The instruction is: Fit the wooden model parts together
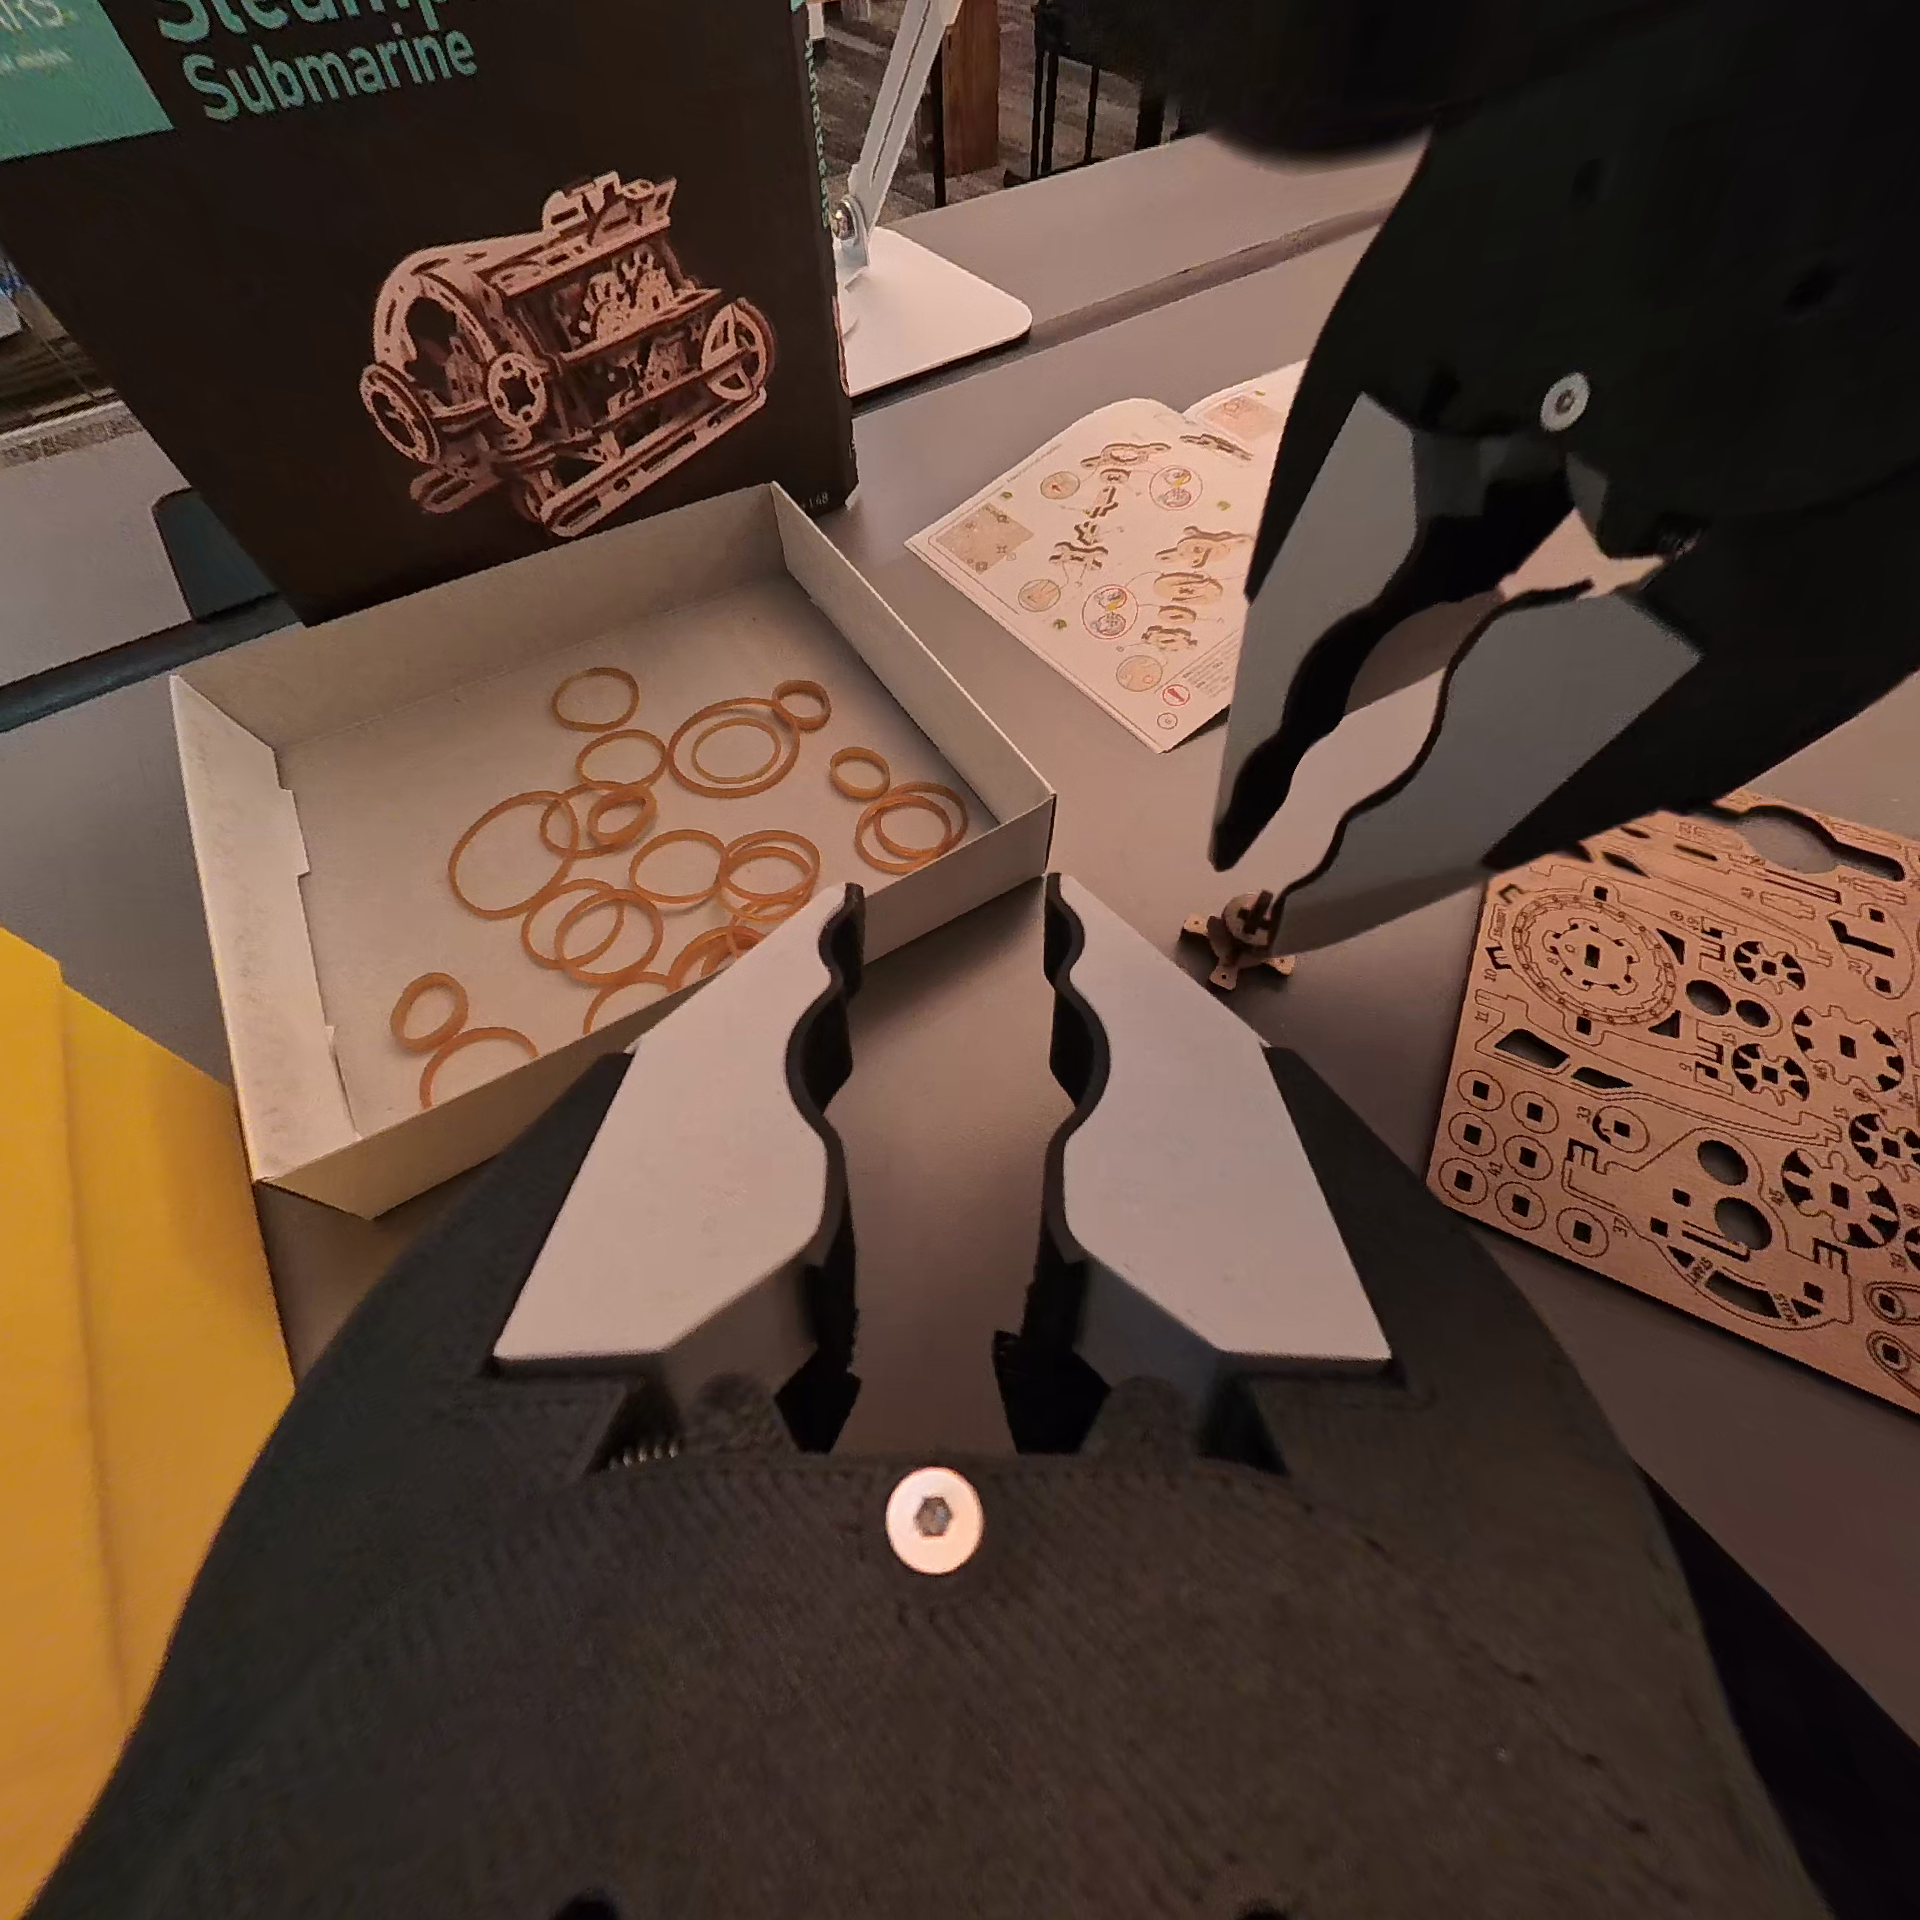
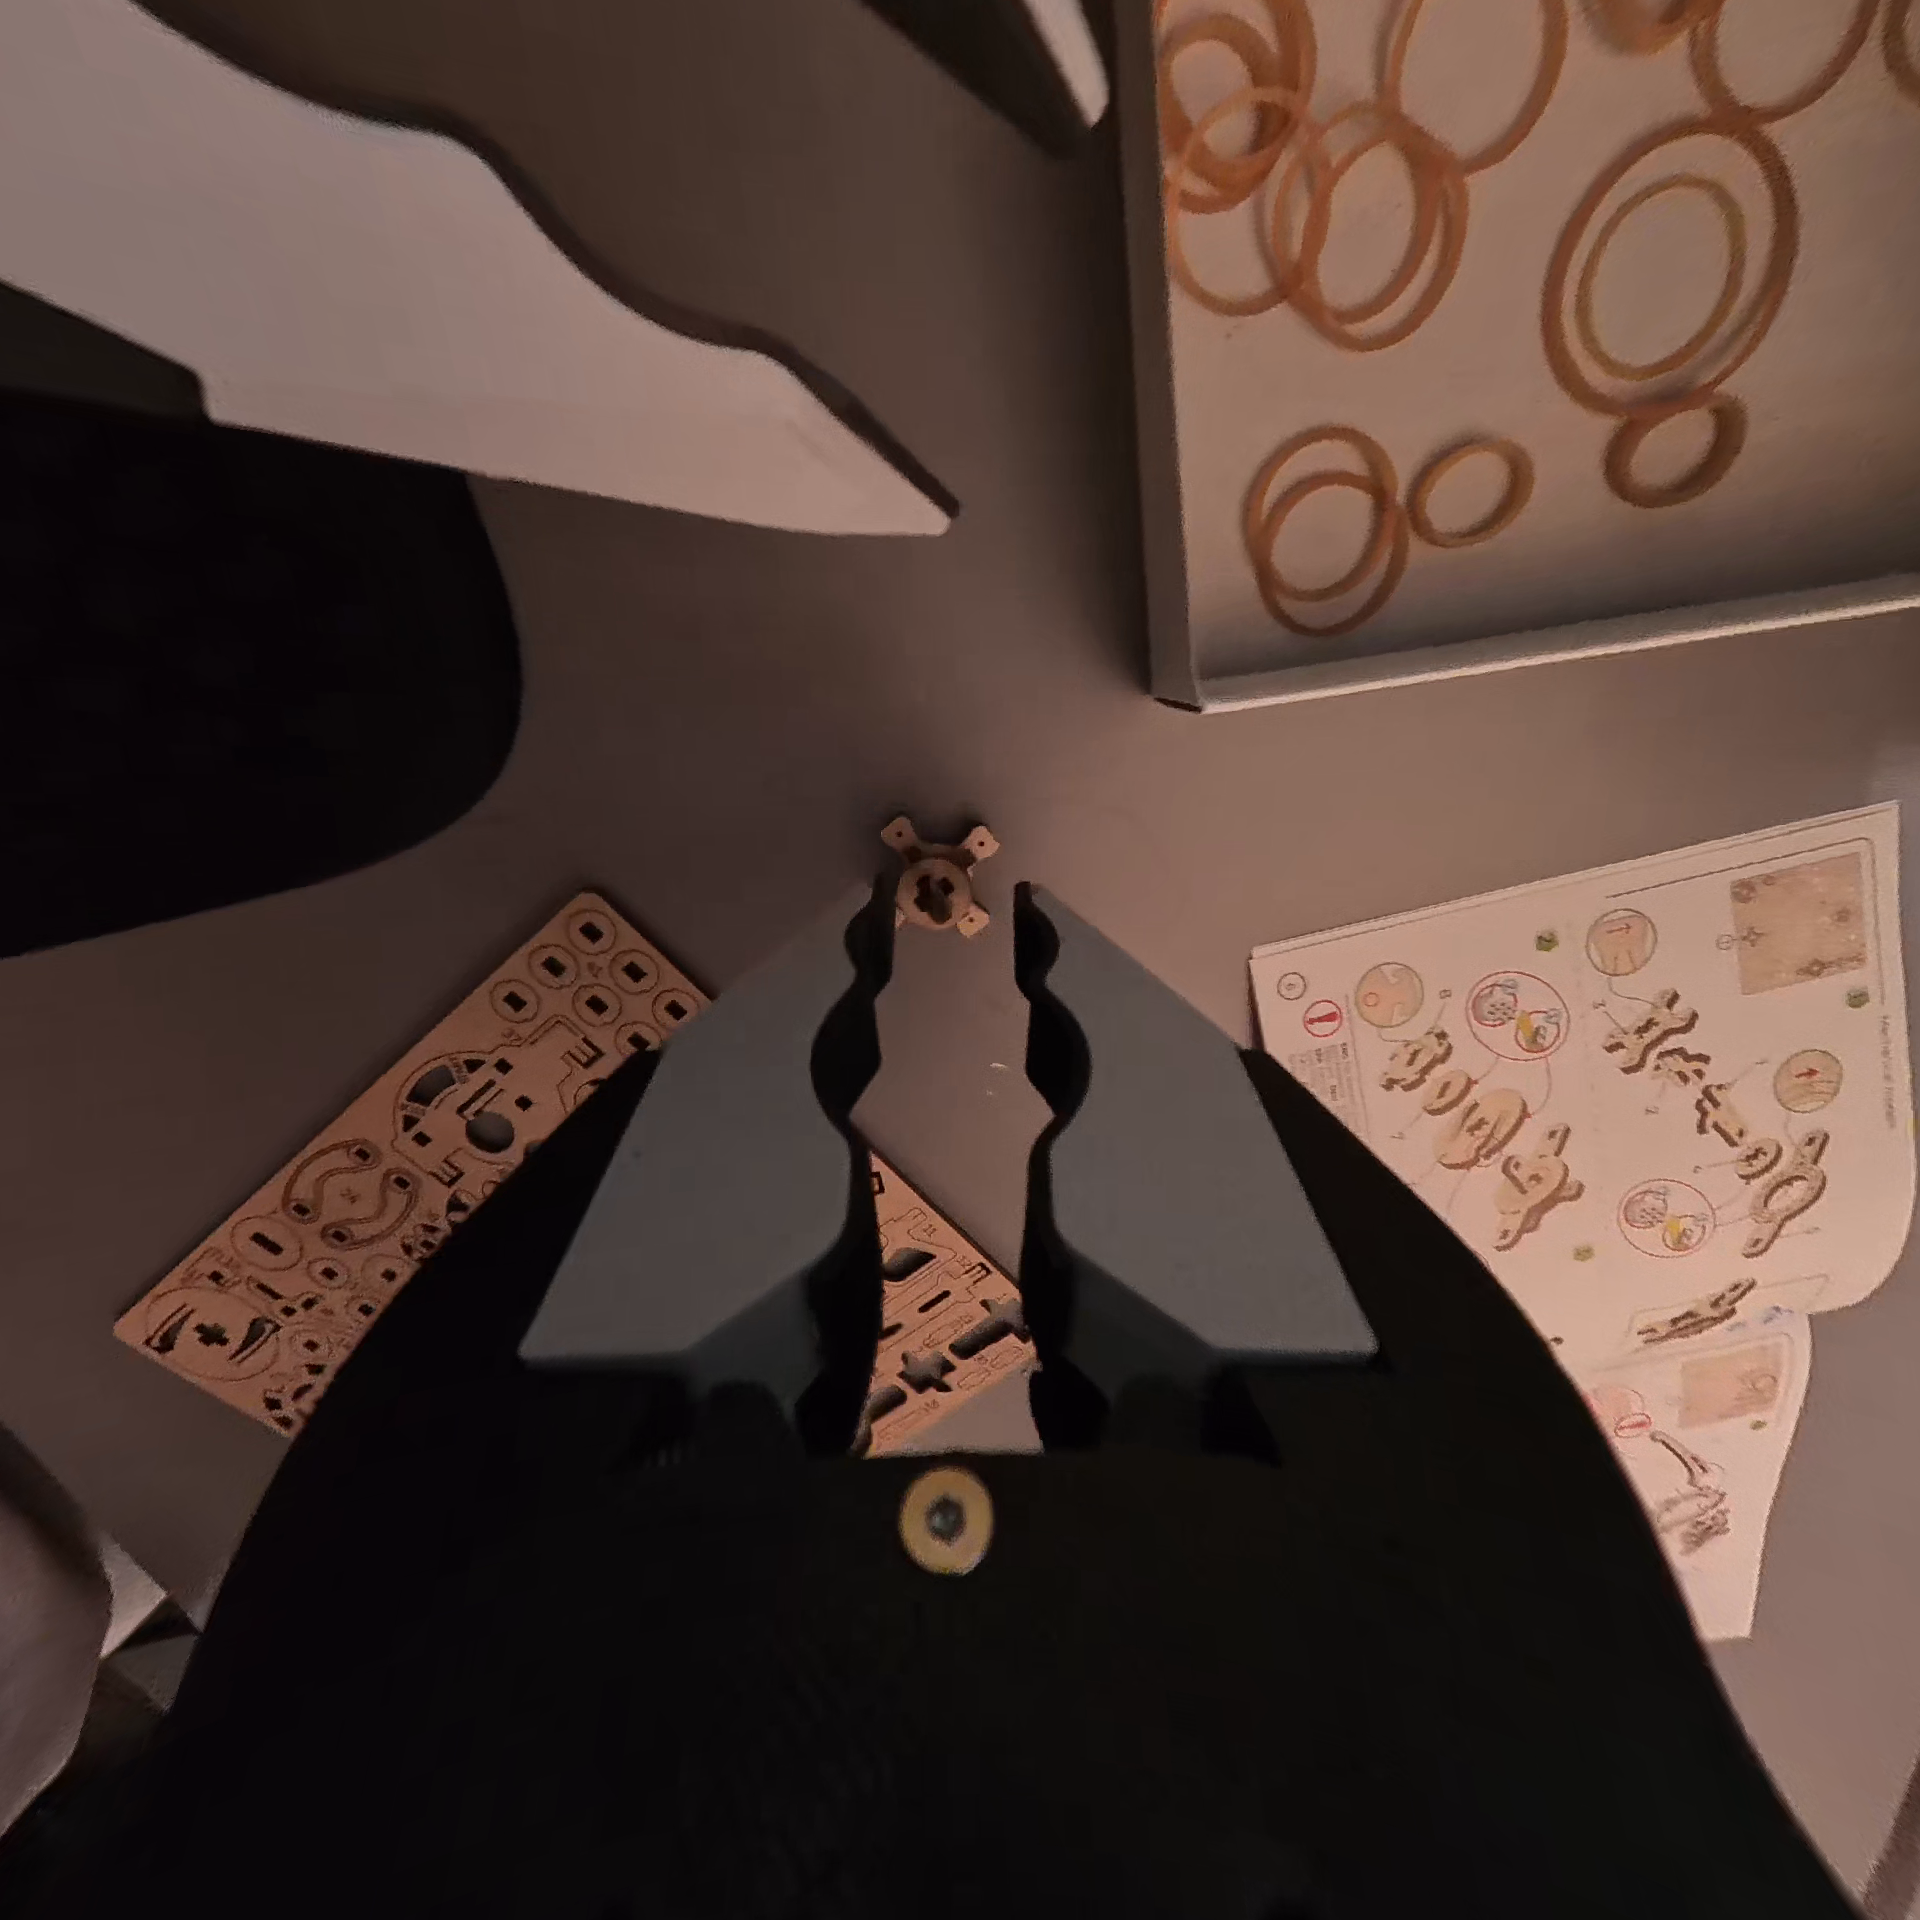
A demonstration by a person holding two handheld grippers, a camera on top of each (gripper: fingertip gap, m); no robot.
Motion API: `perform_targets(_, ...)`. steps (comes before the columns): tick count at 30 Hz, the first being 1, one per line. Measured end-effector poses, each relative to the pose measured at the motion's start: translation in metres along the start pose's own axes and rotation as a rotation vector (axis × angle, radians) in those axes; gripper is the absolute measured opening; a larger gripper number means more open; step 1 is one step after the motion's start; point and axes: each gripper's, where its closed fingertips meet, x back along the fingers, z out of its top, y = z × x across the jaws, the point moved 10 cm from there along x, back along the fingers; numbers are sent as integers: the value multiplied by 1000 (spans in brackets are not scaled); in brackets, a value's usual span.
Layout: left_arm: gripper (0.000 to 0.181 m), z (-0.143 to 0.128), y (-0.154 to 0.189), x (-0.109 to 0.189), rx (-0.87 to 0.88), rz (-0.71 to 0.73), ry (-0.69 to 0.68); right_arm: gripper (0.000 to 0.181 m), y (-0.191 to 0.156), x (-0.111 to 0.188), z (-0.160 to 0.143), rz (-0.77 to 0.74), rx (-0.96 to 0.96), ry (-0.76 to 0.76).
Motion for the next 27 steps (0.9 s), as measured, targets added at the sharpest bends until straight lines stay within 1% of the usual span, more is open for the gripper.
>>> perform_targets(2,33,0,0,0,-2,1,-1,21,-2,-4,0,3,27,-21)
perform_targets(5,32,0,0,0,-1,-1,-2,15,-3,-7,-1,-21,100,-62)
perform_targets(7,32,0,0,0,-1,-2,-2,14,-6,-6,0,12,179,-53)
perform_targets(8,32,0,0,0,-2,-2,-2,16,-7,-4,0,13,232,-48)
perform_targets(10,32,0,0,0,-2,-4,-2,20,-4,1,0,-43,313,-48)
perform_targets(12,32,0,0,0,-2,-4,-2,24,-4,6,0,-47,341,-33)
perform_targets(13,32,0,0,0,-1,-5,-1,29,-4,8,1,-23,319,-16)
perform_targets(15,32,0,0,0,0,-5,-1,31,-2,12,4,30,246,24)
perform_targets(19,32,1,0,0,1,-5,2,24,11,16,3,8,124,70)
perform_targets(21,32,0,0,0,1,-5,1,20,16,15,1,42,27,86)
perform_targets(23,32,0,0,0,2,-5,1,20,20,12,0,71,-68,78)
perform_targets(24,32,0,1,0,1,-5,1,21,22,10,-1,62,-92,60)
perform_targets(27,32,0,0,0,2,-3,2,26,22,6,-4,30,-110,20)
